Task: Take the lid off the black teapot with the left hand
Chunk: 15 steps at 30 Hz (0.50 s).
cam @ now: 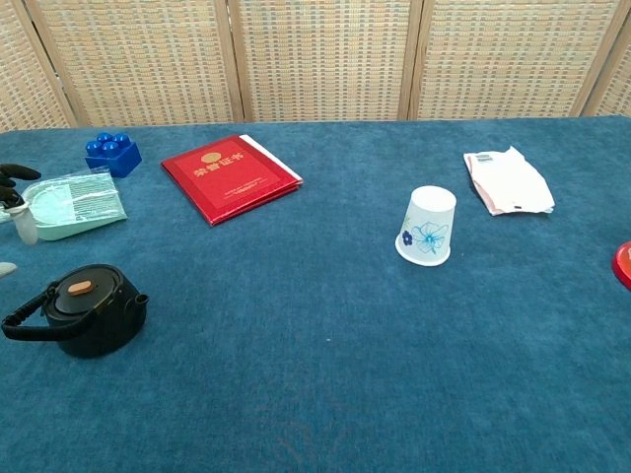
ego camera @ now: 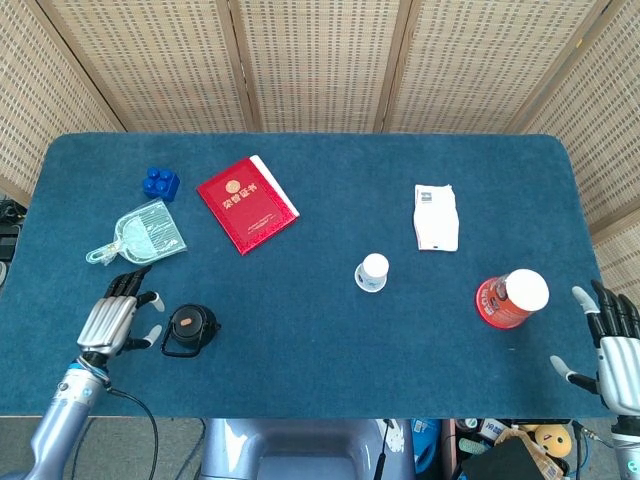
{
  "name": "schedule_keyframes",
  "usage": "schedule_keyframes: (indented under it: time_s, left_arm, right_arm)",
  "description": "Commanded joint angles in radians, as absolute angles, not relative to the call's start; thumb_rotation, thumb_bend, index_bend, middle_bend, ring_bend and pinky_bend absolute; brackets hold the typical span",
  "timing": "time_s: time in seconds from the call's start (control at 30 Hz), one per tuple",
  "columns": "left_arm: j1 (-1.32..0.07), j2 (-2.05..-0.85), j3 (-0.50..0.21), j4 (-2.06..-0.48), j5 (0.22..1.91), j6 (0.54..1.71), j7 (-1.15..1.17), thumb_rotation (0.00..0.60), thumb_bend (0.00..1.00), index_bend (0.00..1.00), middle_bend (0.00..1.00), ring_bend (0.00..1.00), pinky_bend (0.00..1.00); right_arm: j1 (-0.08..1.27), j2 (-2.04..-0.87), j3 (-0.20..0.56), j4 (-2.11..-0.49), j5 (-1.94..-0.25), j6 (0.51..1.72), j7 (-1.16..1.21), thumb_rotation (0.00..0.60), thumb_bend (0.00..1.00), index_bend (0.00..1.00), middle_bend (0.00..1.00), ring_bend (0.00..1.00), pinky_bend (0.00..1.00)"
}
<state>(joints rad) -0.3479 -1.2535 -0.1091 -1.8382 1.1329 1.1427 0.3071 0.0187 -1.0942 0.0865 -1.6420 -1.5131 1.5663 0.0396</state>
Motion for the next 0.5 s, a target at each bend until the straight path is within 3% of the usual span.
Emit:
schedule_keyframes:
  time_s: [0.03, 0.5]
  left_arm:
    - [-0.373, -1.283, -0.12, -1.829, 1.088, 1.12, 0.326, 0.6, 0.37, 0.45, 0.0, 0.0, 0.0]
    - [-0.411, -1.357, -0.107, -1.779, 1.021, 1.109, 0.365, 0.6, 0.38, 0.46, 0.0, 0.0, 0.0]
  right_arm:
    - [0.02, -1.094, 0.085, -1.642, -1.512, 1.561, 0.039, 0.6, 0.0, 0.0, 0.0, 0.0, 0.0]
    - [0.026, -1.092, 0.085, -1.638, -1.504, 1.544, 0.051, 0.6, 0.0, 0.0, 0.0, 0.0, 0.0]
